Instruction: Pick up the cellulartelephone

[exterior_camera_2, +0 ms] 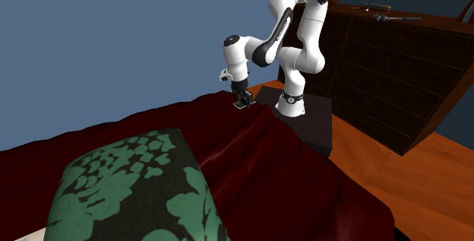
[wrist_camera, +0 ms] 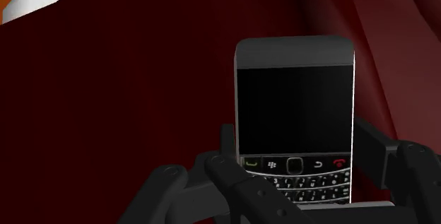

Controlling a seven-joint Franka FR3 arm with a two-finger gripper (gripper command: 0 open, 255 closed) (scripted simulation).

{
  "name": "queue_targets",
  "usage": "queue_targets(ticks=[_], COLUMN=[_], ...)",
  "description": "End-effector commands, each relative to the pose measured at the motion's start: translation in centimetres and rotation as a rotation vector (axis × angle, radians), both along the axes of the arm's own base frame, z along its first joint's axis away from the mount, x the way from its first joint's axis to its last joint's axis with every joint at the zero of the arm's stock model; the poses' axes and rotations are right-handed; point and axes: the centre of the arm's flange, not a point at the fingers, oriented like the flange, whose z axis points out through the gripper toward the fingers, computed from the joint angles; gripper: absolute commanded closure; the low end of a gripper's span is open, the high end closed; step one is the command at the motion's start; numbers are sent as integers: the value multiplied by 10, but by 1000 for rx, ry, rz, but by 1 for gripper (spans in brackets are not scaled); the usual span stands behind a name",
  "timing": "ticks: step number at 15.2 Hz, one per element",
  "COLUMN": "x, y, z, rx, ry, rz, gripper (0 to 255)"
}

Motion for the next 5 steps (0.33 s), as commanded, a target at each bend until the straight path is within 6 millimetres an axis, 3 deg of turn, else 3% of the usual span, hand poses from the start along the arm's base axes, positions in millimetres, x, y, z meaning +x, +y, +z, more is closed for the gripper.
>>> queue_targets(ticks=[1, 5], x=[1, 1], y=[0, 0], z=[10, 22], rx=[0, 0], ry=[1, 1], rz=[0, 0], gripper=[255, 255])
